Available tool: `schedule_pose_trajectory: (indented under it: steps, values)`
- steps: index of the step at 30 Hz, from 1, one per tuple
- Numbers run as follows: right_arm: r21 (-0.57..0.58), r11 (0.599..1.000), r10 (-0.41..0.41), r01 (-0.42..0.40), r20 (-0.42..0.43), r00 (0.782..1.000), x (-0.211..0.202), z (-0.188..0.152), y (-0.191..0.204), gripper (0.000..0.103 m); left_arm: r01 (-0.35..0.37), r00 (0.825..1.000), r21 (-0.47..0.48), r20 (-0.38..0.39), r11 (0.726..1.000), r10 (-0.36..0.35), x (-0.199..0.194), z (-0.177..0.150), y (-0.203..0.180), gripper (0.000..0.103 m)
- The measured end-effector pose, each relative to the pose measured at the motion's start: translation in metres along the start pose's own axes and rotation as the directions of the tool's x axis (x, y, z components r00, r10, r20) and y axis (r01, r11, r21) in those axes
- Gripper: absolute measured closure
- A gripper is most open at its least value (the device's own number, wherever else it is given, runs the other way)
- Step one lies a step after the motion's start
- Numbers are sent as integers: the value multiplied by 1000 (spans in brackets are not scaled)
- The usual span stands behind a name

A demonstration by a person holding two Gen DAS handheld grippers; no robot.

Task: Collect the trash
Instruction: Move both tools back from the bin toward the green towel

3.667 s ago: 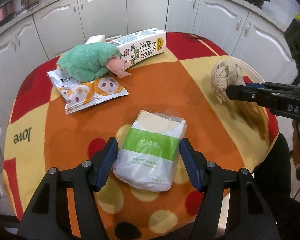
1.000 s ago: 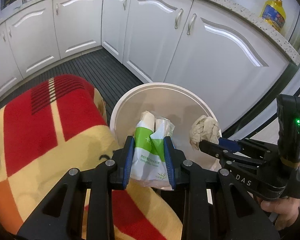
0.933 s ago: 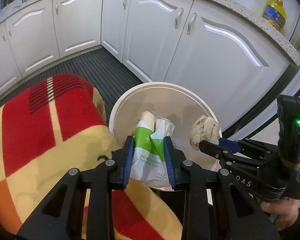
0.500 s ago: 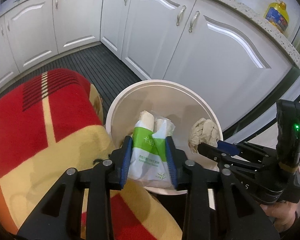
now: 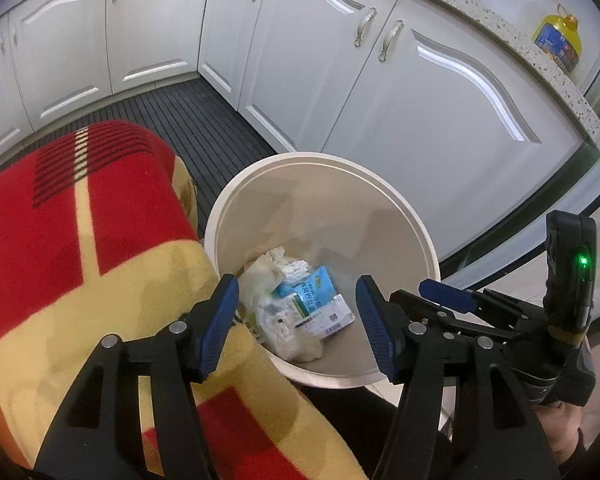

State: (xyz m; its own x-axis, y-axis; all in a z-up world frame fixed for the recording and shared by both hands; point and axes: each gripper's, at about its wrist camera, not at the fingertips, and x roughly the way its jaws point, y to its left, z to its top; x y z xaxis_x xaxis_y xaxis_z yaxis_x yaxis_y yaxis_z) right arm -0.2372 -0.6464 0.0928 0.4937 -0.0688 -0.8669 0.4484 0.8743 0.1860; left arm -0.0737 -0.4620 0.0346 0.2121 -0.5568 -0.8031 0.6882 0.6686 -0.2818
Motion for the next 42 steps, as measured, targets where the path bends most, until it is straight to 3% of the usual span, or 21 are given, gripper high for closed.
schedule_pose_trajectory:
  steps: [9,22,29,31,33,42]
  values:
    - [5,1000,-2,2,-3,1000,-3,-3,-1,56,-13,1000,-1,3,1000,13,-5,-3,-1,43]
    - [-46,999,4,-3,22,1000,-21,-5,21,56,-74,995,4,69,997,73,-47,-19,7,43]
    - [-81,996,30,-27,34,999,-37,-11,49,55,-103,990,-23,97,994,105,-75,-35,22,43]
    - [-87,995,52,-49,31,998,-40,-13,60,51,-109,989,-36,98,993,112,-84,-41,28,43]
    - [-83,994,74,-71,37,997,-42,-15,67,37,-118,988,-48,99,992,122,-94,-48,35,43]
    - [-181,975,134,-127,26,991,-44,-25,128,37,-156,978,-139,119,978,173,-149,-90,83,43]
